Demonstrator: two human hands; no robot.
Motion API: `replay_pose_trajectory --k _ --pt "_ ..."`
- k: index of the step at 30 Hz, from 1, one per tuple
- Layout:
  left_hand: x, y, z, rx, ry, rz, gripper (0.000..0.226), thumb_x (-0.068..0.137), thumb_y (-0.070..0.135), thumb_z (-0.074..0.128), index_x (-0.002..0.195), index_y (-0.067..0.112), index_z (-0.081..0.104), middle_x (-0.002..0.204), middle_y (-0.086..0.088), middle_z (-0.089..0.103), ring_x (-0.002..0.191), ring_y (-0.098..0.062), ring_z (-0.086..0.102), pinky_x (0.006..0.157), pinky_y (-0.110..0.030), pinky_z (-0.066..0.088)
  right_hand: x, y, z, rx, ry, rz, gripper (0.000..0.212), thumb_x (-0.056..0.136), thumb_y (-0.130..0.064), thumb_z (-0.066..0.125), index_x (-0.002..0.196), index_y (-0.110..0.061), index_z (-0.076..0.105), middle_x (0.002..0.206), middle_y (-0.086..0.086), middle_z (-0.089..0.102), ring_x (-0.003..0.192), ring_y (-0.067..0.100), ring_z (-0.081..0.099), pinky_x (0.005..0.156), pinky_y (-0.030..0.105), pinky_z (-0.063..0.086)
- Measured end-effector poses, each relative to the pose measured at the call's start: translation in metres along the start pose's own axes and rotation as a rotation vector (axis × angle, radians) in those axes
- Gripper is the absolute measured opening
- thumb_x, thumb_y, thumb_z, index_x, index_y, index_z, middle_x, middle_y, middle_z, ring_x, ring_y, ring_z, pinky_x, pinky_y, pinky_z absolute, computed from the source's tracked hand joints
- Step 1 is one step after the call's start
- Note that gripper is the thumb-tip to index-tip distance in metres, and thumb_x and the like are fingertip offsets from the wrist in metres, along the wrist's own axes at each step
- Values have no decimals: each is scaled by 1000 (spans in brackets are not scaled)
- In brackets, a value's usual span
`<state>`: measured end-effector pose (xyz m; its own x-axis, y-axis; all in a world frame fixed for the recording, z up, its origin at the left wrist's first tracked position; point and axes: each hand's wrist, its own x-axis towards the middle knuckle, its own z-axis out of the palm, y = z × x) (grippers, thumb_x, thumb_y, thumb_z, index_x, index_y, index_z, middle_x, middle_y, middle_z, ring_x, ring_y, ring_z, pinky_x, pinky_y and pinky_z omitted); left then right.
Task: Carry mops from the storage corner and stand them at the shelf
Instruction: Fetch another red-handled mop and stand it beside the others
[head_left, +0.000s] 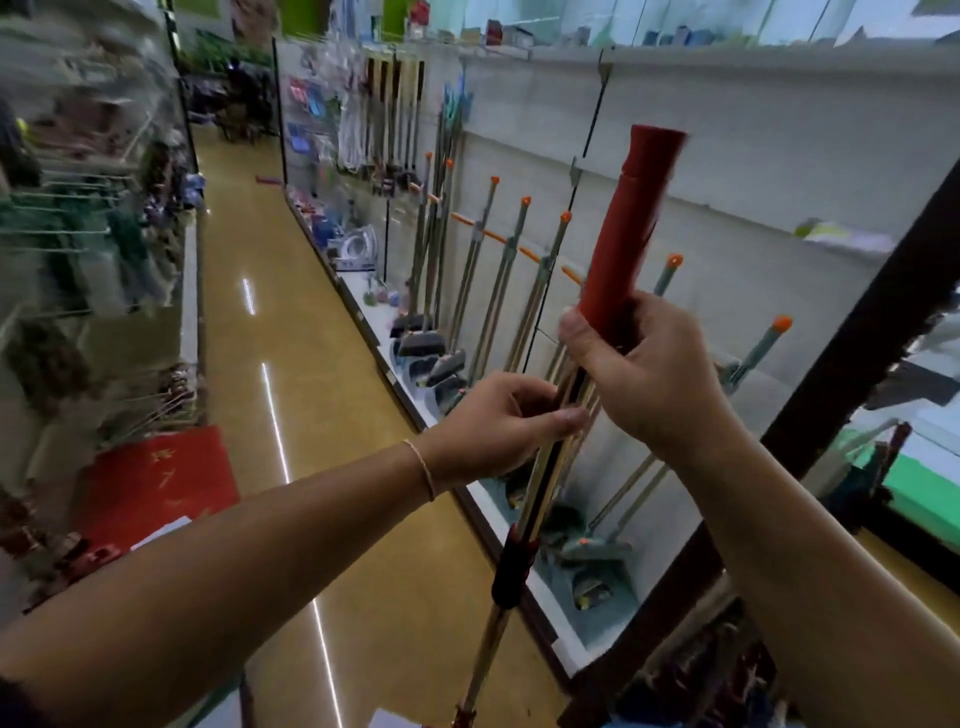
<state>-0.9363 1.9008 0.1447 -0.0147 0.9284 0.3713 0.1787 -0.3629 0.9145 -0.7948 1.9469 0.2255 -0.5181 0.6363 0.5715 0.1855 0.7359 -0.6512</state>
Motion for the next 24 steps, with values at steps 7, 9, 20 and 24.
replay_pose_trajectory --k 7,9,20,24 --pt "33 -29 -48 53 161 2 36 89 31 66 93 -5 68 81 -35 58 69 -44 54 64 -57 47 60 27 40 91 -75 0 28 97 -39 59 93 -12 64 84 18 68 77 31 67 72 54 55" --pt "43 -37 -62 73 202 -10 36 88 32 67 93 -4 68 84 -35 58 74 -48 56 69 -60 49 81 39 51 140 -124 -4 22 96 -38 59 93 -16 64 85 13 71 79 25 70 74 45 60" --pt "104 -66 -138 183 473 -129 7 89 21 67 82 20 69 74 4 66 73 -16 63 71 -32 50 207 93 116 404 -405 -128 26 94 -36 62 96 -10 65 91 23 69 84 33 68 77 48 57" --pt "114 -68 -158 240 636 -112 33 80 37 69 91 5 70 86 -25 66 83 -46 62 76 -55 53 244 99 138 466 -514 -239 23 94 -36 62 94 -13 65 90 23 69 83 31 68 75 45 57"
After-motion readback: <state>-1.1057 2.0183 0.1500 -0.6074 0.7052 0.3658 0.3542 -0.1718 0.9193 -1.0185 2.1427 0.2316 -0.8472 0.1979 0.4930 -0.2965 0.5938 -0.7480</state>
